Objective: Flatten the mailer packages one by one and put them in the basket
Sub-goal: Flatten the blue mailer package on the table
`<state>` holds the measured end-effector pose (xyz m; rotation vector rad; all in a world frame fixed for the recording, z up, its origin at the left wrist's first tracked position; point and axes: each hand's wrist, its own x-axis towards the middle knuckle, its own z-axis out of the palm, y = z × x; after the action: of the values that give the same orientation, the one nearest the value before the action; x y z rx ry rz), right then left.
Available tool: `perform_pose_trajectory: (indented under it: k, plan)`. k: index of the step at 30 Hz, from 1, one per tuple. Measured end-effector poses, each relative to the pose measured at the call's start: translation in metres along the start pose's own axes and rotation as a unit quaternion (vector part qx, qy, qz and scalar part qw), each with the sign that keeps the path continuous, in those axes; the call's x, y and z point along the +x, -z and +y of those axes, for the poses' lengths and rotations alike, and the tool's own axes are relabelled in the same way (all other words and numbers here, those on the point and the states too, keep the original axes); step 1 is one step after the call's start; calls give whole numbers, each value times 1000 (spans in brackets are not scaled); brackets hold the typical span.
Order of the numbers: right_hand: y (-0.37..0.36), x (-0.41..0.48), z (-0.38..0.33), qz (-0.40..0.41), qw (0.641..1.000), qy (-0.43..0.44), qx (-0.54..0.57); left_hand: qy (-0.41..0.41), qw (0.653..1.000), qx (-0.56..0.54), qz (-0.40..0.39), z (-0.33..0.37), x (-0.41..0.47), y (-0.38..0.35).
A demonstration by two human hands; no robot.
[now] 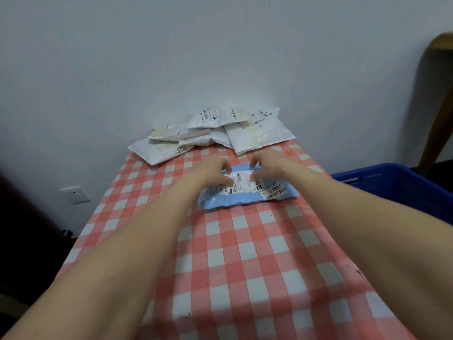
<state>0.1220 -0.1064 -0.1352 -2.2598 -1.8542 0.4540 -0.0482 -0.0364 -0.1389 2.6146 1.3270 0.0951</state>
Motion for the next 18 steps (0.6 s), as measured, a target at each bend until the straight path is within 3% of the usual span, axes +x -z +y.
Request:
perform_pose_trajectory:
  k: [5, 9, 18]
  plan:
    - [-3, -17, -4, -73, 996, -12, -45, 14, 993, 60, -101, 11, -12, -1]
    - [-8, -23, -7, -46, 994, -12, -102, 0, 990, 125, -59, 11, -14, -12]
    - [-16, -21, -10, -22, 990, -3, -140, 9, 993, 112, 24, 14, -17, -23]
